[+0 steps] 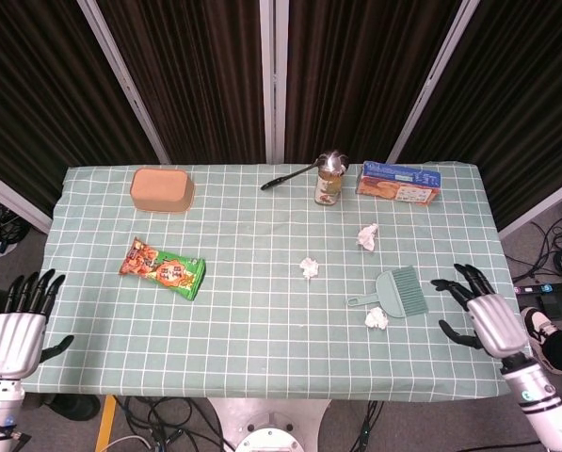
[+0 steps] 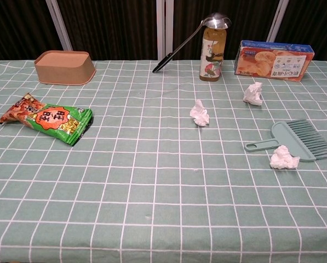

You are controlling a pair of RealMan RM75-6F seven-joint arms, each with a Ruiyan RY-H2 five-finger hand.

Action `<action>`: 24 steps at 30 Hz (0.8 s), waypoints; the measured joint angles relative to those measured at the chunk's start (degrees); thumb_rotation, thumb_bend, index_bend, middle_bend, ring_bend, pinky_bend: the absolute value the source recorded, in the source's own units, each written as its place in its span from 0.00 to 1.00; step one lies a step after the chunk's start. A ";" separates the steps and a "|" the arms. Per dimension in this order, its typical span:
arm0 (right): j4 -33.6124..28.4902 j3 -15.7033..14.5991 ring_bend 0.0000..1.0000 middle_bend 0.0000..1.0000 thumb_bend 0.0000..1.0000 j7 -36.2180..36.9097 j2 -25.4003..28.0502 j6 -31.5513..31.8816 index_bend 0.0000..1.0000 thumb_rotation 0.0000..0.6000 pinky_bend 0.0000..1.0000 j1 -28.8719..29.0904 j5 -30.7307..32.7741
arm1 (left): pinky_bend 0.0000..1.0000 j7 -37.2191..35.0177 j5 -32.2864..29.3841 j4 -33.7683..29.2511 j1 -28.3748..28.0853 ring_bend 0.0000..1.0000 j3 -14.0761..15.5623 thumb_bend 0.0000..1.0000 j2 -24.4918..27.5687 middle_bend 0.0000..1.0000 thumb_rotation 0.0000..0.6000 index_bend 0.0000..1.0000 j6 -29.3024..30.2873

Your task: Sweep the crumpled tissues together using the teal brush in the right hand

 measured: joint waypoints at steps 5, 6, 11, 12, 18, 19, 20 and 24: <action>1.23 1.79 0.03 0.32 0.13 -5.12 -4.29 -10.22 0.27 1.00 0.00 6.32 2.65 | 0.00 -0.54 -0.60 0.35 0.25 0.00 0.11 0.12 -0.29 0.03 1.00 0.08 -0.19; 1.75 2.19 0.04 0.33 0.12 -6.24 -5.48 -11.92 0.28 1.00 0.00 7.47 3.37 | 0.00 -0.65 -0.72 0.40 0.32 0.00 0.14 0.12 -0.36 0.03 1.00 0.08 -0.25; 5.88 4.10 0.06 0.36 0.12 -10.61 -12.51 -18.43 0.32 1.00 0.00 13.24 6.73 | 0.00 -0.94 -0.99 0.66 0.60 0.00 0.37 0.12 -0.76 0.03 1.00 0.08 -0.35; 6.73 4.30 0.06 0.36 0.12 -11.10 -13.56 -19.26 0.32 1.00 0.00 14.02 7.17 | 0.00 -1.01 -1.10 0.70 0.63 0.00 0.40 0.12 -0.78 0.03 1.00 0.08 -0.44; 11.65 5.17 0.06 0.38 0.10 -14.26 -18.55 -22.89 0.35 1.00 0.00 17.53 9.63 | 0.00 -1.42 -1.30 1.15 0.60 0.00 0.45 0.12 -0.92 0.03 1.00 0.08 -0.87; 12.23 5.15 0.06 0.38 0.08 -14.95 -19.06 -23.31 0.36 1.00 0.00 17.96 9.89 | 0.00 -1.44 -1.33 1.19 0.59 0.00 0.46 0.12 -0.97 0.03 1.00 0.08 -0.91; 12.57 5.04 0.06 0.39 0.07 -15.41 -19.34 -23.53 0.36 1.00 0.00 18.15 9.98 | 0.00 -1.50 -1.41 1.24 0.60 0.00 0.46 0.12 -1.03 0.03 1.00 0.08 -0.96; 13.55 4.23 0.06 0.40 0.06 -17.21 -20.01 -23.91 0.37 1.00 0.00 18.55 10.16 | 0.00 -1.84 -1.62 1.47 0.60 0.00 0.53 0.12 -1.24 0.03 1.00 0.08 -1.35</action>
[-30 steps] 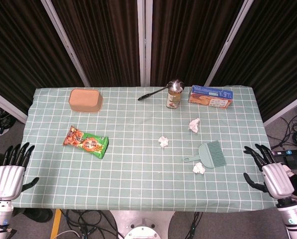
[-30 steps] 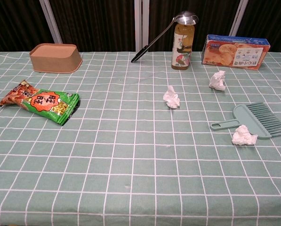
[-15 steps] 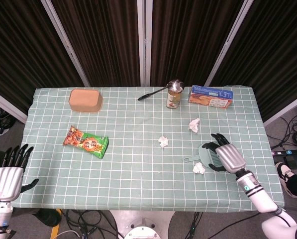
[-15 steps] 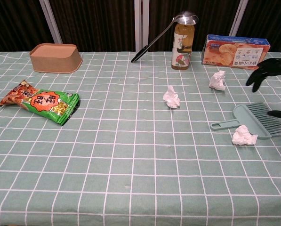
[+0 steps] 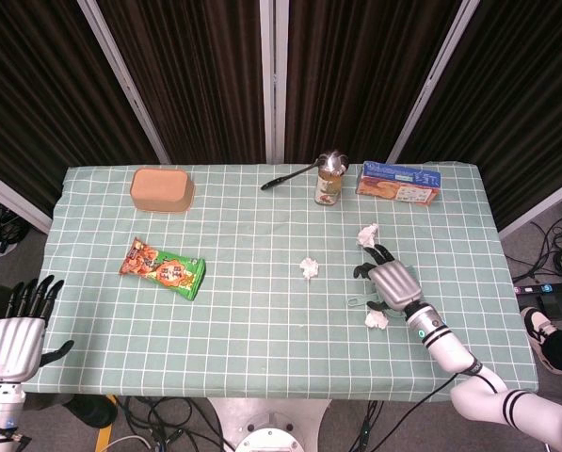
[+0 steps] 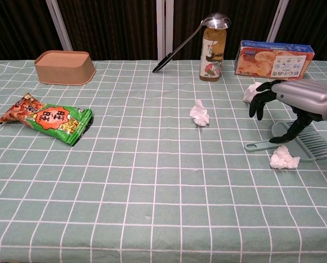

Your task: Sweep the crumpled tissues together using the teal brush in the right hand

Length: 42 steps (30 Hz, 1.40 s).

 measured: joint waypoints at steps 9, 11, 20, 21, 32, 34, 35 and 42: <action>2.75 -1.99 0.06 0.40 0.06 -4.96 -2.53 1.37 0.42 1.00 0.00 -0.05 -0.30 | 0.00 -0.60 0.05 0.49 -0.19 0.00 0.14 0.12 -0.28 0.03 1.00 0.08 -0.53; 3.49 -2.38 0.06 0.40 0.06 -5.43 -3.30 1.38 0.42 1.00 0.00 0.05 -0.30 | 0.00 -0.70 0.03 0.57 -0.17 0.00 0.15 0.12 -0.33 0.03 1.00 0.08 -0.53; 4.68 -3.66 0.06 0.43 0.10 -7.71 -4.82 0.91 0.42 1.00 0.00 0.84 -0.72 | 0.00 -0.91 -0.13 0.84 0.01 0.00 0.31 0.12 -0.51 0.03 1.00 0.08 -0.61; 4.78 -3.75 0.06 0.44 0.12 -8.02 -4.93 0.93 0.43 1.00 0.00 0.87 -0.74 | 0.00 -0.95 -0.14 0.85 0.01 0.00 0.29 0.12 -0.50 0.03 1.00 0.08 -0.61; 5.38 -4.59 0.11 0.50 0.17 -12.80 -6.02 2.69 0.48 1.00 0.00 0.54 -1.00 | 0.00 -1.58 -0.19 1.18 0.11 0.00 0.33 0.12 -0.58 0.03 1.00 0.08 -0.65; 5.42 -4.70 0.12 0.51 0.19 -13.65 -6.27 2.87 0.49 1.00 0.00 0.43 -0.88 | 0.00 -1.67 -0.21 1.25 0.12 0.00 0.31 0.12 -0.61 0.03 1.00 0.08 -0.63; 5.44 -4.73 0.14 0.53 0.21 -13.81 -6.40 3.00 0.51 1.00 0.00 0.39 -0.83 | 0.00 -1.78 -0.23 1.30 0.13 0.00 0.30 0.12 -0.63 0.03 1.00 0.08 -0.62; 4.61 -4.40 0.23 0.61 0.28 -11.74 -5.41 6.45 0.61 1.00 0.01 -0.28 -1.44 | 0.00 -1.84 -0.05 1.20 0.31 0.00 0.34 0.12 -0.50 0.03 1.00 0.08 -0.26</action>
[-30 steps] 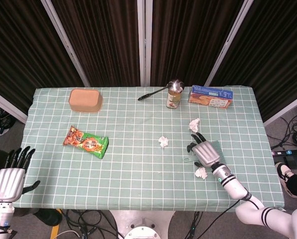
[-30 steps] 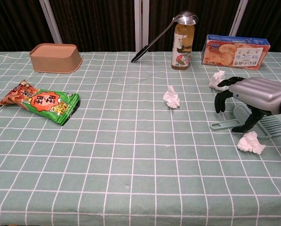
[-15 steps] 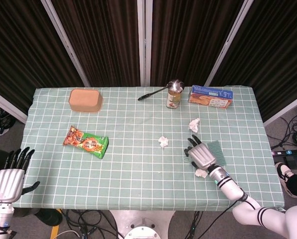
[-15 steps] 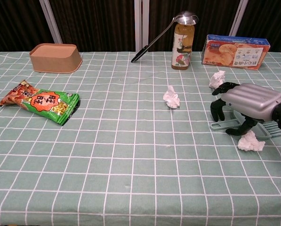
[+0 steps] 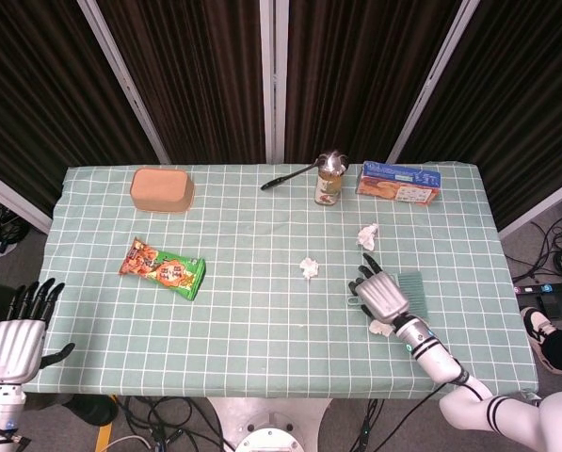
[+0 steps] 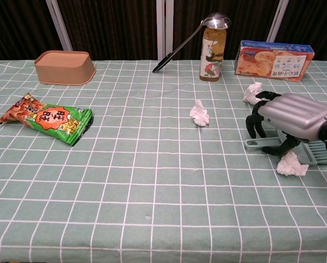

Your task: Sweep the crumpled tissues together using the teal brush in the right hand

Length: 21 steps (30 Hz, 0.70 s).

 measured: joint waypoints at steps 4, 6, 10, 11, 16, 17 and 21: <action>-2.85 0.94 0.24 0.61 0.28 3.93 3.53 4.31 0.62 1.00 0.02 -1.51 0.01 | 0.00 0.27 0.12 -0.28 0.02 0.00 0.05 0.12 0.12 0.03 1.00 0.08 0.04; -4.94 1.28 0.24 0.61 0.28 6.10 5.65 6.19 0.62 1.00 0.02 -2.60 0.23 | 0.00 0.54 0.23 -0.50 -0.03 0.00 0.02 0.12 0.20 0.03 1.00 0.08 0.06; -10.04 1.59 0.24 0.61 0.28 12.16 10.58 10.87 0.62 1.00 0.02 -5.97 0.69 | 0.00 0.99 0.40 -0.80 -0.26 0.00 -0.08 0.12 0.32 0.03 1.00 0.08 -0.05; -11.31 1.53 0.24 0.61 0.28 14.13 11.62 12.00 0.62 1.00 0.02 -6.98 0.80 | 0.00 1.13 0.49 -0.90 -0.38 0.00 -0.10 0.12 0.36 0.03 1.00 0.08 -0.14; -16.06 0.61 0.25 0.61 0.29 24.00 14.09 15.60 0.62 1.00 0.02 -11.12 1.22 | 0.00 1.37 0.76 -1.14 -0.83 0.00 -0.25 0.12 0.44 0.03 1.00 0.08 -0.46; -16.56 0.44 0.25 0.61 0.30 25.29 14.19 15.85 0.62 1.00 0.02 -11.56 1.27 | 0.00 1.40 0.79 -1.16 -0.89 0.00 -0.27 0.12 0.45 0.03 1.00 0.08 -0.51; -19.07 -0.81 0.25 0.61 0.31 33.10 13.86 17.03 0.62 1.00 0.02 -14.43 1.57 | 0.00 1.30 0.96 -1.16 -0.87 0.00 -0.25 0.12 0.51 0.03 1.00 0.08 -0.32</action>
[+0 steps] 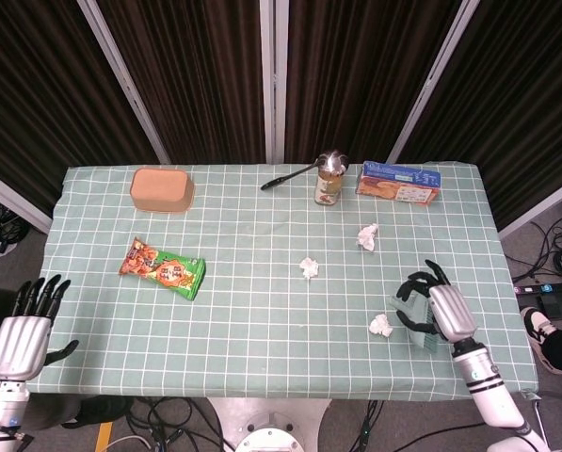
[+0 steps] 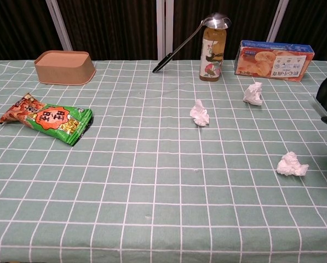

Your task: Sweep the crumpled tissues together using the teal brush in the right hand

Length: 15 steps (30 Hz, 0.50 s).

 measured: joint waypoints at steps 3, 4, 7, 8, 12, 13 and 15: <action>-0.82 -0.65 0.25 0.61 0.32 3.37 -2.03 0.44 0.62 1.00 0.02 -1.70 0.34 | 0.00 -0.30 -0.05 0.11 0.21 0.00 0.06 0.12 0.07 0.03 1.00 0.08 0.25; -0.80 -0.74 0.25 0.61 0.32 3.67 -3.14 0.55 0.62 1.00 0.02 -2.08 0.45 | 0.00 -0.42 -0.09 0.17 0.28 0.00 0.08 0.12 0.07 0.03 1.00 0.08 0.31; -0.12 -0.62 0.25 0.61 0.33 3.40 -6.25 0.78 0.62 1.00 0.02 -2.62 0.64 | 0.00 -0.91 -0.19 0.38 0.46 0.00 0.17 0.12 -0.04 0.03 1.00 0.08 0.41; 0.20 -0.44 0.25 0.61 0.33 3.16 -7.23 0.89 0.62 1.00 0.02 -2.69 0.67 | 0.00 -1.13 -0.18 0.48 0.49 0.00 0.22 0.12 -0.09 0.03 1.00 0.08 0.41; 1.77 1.38 0.25 0.61 0.33 0.86 -11.48 1.46 0.62 1.00 0.02 -2.43 0.77 | 0.00 -1.79 -0.09 0.87 0.63 0.00 0.34 0.12 -0.25 0.03 1.00 0.08 0.54; 2.20 2.24 0.25 0.61 0.32 -0.14 -12.70 1.50 0.62 1.00 0.02 -2.09 0.87 | 0.00 -1.96 -0.10 0.96 0.65 0.00 0.34 0.12 -0.26 0.03 1.00 0.08 0.55; 2.82 3.59 0.25 0.61 0.33 -1.76 -14.35 1.33 0.62 1.00 0.02 -1.30 1.13 | 0.00 -2.28 -0.07 1.19 0.69 0.00 0.36 0.12 -0.32 0.03 1.00 0.08 0.61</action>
